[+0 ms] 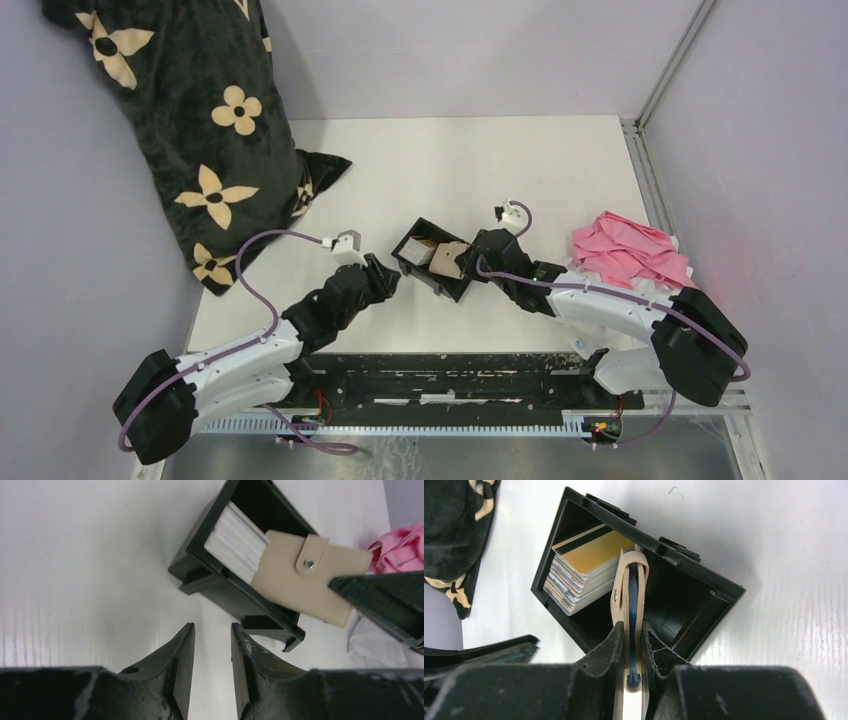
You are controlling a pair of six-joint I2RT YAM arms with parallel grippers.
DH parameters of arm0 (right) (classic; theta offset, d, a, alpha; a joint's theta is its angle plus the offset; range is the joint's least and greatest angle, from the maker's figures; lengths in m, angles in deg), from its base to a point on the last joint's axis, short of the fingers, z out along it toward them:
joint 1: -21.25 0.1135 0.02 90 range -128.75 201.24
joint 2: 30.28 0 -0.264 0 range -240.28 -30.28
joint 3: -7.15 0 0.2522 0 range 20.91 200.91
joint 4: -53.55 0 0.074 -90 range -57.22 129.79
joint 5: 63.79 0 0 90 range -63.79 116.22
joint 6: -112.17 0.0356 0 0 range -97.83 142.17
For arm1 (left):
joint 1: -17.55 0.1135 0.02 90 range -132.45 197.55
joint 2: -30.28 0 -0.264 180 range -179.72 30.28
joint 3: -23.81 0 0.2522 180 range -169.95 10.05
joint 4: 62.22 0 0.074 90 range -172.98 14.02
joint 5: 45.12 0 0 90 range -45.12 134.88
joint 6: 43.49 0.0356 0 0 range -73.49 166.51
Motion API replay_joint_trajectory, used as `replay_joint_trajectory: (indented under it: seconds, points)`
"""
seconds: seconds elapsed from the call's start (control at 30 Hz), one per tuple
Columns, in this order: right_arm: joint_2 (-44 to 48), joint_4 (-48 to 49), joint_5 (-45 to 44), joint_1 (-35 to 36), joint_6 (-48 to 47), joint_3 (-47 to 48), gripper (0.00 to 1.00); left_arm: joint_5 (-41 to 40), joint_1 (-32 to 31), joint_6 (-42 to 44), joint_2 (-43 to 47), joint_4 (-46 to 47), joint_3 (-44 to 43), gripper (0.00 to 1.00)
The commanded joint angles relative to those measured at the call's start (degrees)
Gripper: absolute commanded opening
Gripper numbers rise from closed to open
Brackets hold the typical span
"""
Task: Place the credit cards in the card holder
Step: Pick up the card holder from the storage box, then move the storage box to the center of the board.
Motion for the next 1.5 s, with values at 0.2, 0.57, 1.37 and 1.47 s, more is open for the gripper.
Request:
replay_joint_trajectory:
  seconds: [0.2, 0.57, 1.37, 1.47]
  points:
    - [0.88, -1.25, -1.95, 0.31, -4.02, 4.97, 0.01, -4.05, -6.92, -0.91, -8.06, 8.2, 1.23, 0.38]
    - [-2.48, -1.69, 0.43, 0.4, -4.85, 7.61, 0.01, -6.24, -7.28, 0.69, -20.25, 14.86, -2.01, 0.38]
    - [-7.44, -2.49, -1.14, -0.15, -6.79, 12.29, 0.01, -9.31, -4.44, 5.53, -33.95, 20.16, -11.51, 0.38]
    - [-8.42, -2.82, -0.83, -0.64, -7.16, 13.6, 0.01, -8.42, -2.76, 5.82, -34.76, 20.41, -12.11, 0.38]
